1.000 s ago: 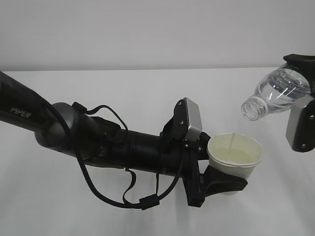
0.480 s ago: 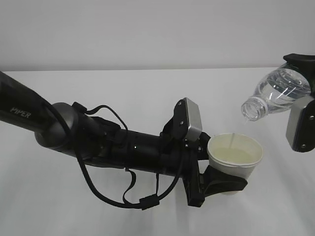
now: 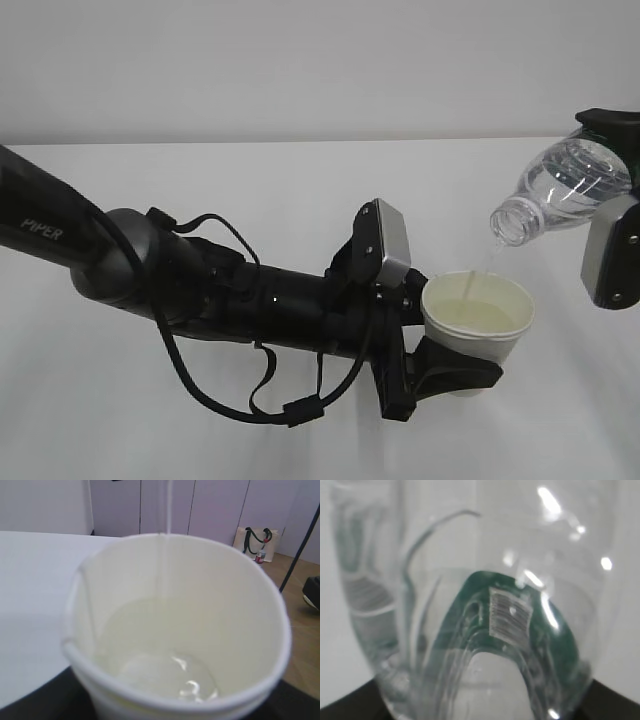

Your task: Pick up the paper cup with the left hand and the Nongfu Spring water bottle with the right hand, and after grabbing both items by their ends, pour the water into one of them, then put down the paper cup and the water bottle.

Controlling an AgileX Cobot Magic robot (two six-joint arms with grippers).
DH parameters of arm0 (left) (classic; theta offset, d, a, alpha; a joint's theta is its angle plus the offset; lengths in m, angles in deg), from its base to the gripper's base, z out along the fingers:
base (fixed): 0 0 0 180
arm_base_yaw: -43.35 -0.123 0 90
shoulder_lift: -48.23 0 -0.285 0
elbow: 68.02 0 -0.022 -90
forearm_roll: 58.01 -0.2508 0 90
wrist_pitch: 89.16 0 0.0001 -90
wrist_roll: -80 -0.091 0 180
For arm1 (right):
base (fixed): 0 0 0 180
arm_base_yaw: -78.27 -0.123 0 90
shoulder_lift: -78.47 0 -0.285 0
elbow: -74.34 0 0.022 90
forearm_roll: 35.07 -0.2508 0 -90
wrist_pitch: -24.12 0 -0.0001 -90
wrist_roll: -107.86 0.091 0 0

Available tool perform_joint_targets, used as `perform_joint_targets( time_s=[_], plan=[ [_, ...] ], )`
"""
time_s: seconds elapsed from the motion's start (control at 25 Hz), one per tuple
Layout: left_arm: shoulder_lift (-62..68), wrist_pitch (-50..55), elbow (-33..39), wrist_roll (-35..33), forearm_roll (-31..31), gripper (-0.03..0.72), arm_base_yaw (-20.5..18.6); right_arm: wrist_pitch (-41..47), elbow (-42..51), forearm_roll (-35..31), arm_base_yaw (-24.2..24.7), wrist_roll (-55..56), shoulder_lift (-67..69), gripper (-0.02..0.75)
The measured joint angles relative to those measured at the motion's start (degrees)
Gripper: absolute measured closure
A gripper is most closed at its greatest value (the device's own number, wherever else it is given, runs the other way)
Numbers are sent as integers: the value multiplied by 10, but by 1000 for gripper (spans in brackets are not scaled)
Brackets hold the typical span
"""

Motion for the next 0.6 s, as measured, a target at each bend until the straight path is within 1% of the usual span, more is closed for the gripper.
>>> perform_joint_targets(
  time_s=[0.6],
  plan=[
    [0, 0, 0, 0, 0, 225, 0, 0, 0, 0, 0, 0, 0, 303]
  ],
)
